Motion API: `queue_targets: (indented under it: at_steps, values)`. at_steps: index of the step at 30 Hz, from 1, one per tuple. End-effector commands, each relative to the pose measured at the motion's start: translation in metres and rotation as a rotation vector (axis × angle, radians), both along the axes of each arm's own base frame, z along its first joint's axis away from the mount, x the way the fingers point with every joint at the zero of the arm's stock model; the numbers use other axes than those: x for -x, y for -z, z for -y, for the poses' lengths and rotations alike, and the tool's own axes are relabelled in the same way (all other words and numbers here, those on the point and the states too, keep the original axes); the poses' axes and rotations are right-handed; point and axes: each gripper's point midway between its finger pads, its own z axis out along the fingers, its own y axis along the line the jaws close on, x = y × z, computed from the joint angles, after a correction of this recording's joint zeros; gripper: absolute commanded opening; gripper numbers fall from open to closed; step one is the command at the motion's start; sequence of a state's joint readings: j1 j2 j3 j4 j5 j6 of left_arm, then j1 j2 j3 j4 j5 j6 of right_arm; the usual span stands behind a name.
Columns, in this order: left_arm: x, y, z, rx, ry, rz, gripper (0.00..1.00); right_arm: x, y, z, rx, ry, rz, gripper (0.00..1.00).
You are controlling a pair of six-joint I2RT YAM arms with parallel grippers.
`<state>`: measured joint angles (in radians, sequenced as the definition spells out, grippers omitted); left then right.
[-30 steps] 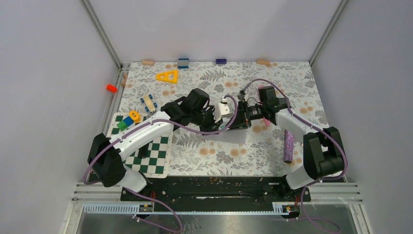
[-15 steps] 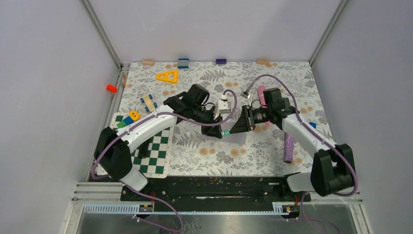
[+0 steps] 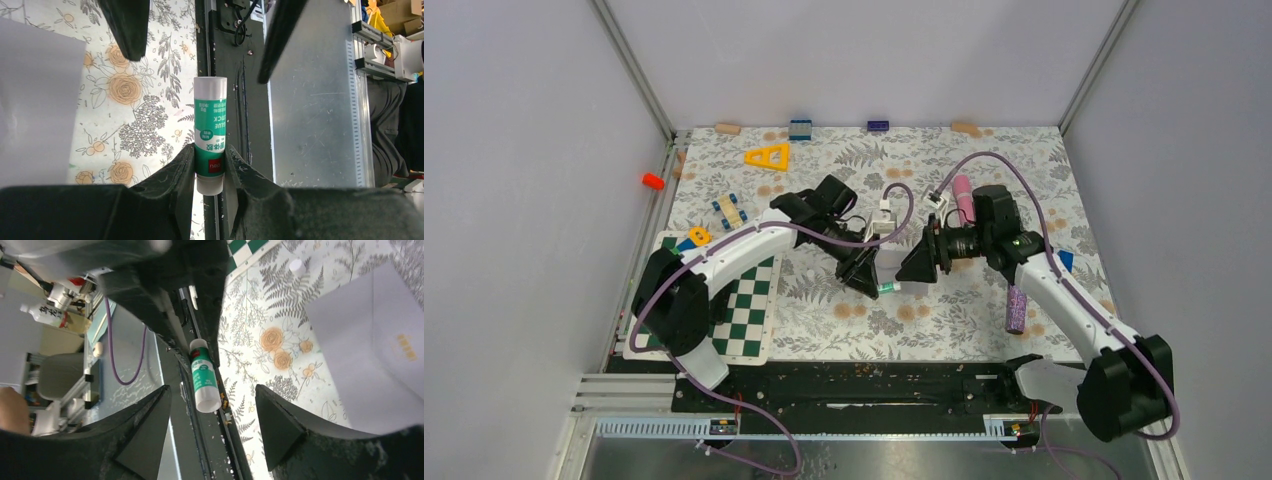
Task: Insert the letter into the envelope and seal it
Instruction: Screw the solid glue, then close the solid glue cap on the solid glue.
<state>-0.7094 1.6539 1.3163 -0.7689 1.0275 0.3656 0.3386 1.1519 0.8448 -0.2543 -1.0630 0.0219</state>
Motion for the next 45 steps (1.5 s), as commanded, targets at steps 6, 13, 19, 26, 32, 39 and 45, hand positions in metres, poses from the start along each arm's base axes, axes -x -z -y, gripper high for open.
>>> queue_targets:
  at_steps: [6, 13, 19, 26, 32, 39, 45]
  values:
    - [-0.017, -0.026, 0.007, 0.092, -0.052, 0.061, 0.00, -0.004, 0.005, -0.009, -0.017, 0.028, -0.091, 0.65]
    - [-0.021, -0.029, 0.007, 0.106, -0.068, 0.057, 0.00, 0.000, 0.013, -0.015, -0.003, 0.005, -0.115, 0.59]
    - [-0.022, -0.029, 0.006, 0.106, -0.074, 0.066, 0.00, -0.001, 0.013, -0.020, 0.001, -0.005, -0.134, 0.55]
    - [-0.022, -0.029, 0.006, 0.110, -0.075, 0.066, 0.00, 0.000, 0.014, -0.024, -0.001, -0.013, -0.142, 0.45]
    - [-0.022, -0.030, 0.006, 0.110, -0.078, 0.075, 0.01, 0.002, 0.014, -0.026, -0.005, -0.024, -0.155, 0.30]
    - [-0.035, -0.044, -0.006, 0.134, -0.132, 0.106, 0.70, 0.004, 0.005, -0.026, -0.021, -0.035, -0.161, 0.18]
    - [-0.078, -0.048, -0.052, 0.095, -0.301, 0.241, 0.88, -0.006, -0.007, -0.013, -0.044, 0.013, -0.151, 0.18]
